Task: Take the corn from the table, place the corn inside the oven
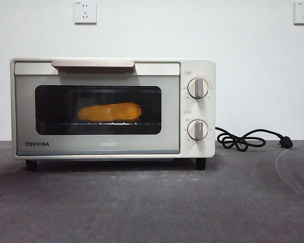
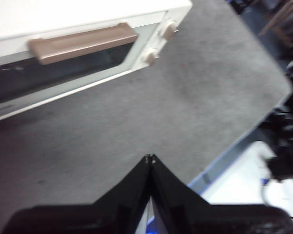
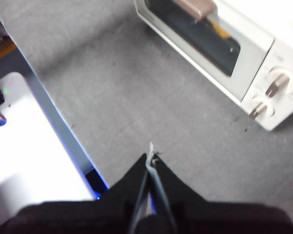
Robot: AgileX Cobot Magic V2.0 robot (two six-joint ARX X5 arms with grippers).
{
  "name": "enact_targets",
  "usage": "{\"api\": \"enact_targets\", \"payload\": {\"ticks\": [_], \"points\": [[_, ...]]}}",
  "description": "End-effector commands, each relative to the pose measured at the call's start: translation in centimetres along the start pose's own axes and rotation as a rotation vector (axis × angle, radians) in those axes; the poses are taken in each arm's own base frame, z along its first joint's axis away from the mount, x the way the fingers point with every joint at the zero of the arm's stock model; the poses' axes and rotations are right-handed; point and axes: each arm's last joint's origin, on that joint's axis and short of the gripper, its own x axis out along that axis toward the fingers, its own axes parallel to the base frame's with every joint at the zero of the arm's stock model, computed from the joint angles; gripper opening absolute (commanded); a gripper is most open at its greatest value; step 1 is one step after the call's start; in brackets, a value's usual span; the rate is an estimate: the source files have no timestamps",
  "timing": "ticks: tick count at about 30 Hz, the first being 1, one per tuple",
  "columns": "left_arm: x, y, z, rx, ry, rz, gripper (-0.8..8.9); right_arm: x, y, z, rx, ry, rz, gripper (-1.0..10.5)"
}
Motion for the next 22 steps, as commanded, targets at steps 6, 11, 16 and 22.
{"api": "enact_targets", "payload": {"ticks": [6, 11, 16, 22], "points": [[-2.4, -1.7, -1.6, -0.015, -0.09, 0.164, -0.07, 0.1, -0.1, 0.4, -0.006, -0.037, -0.007, -0.1], [-2.6, -1.8, -1.8, -0.024, -0.096, 0.16, -0.04, 0.1, -0.2, 0.5, -0.017, -0.045, -0.034, 0.0], [-2.0, -1.4, -1.3, -0.036, -0.071, 0.163, -0.04, 0.1, -0.2, 0.5, -0.017, -0.045, -0.035, 0.0], [-0.1, -0.1, -0.2, -0.077, 0.003, 0.164, -0.04, 0.1, -0.2, 0.5, -0.017, -0.045, -0.035, 0.0]]}}
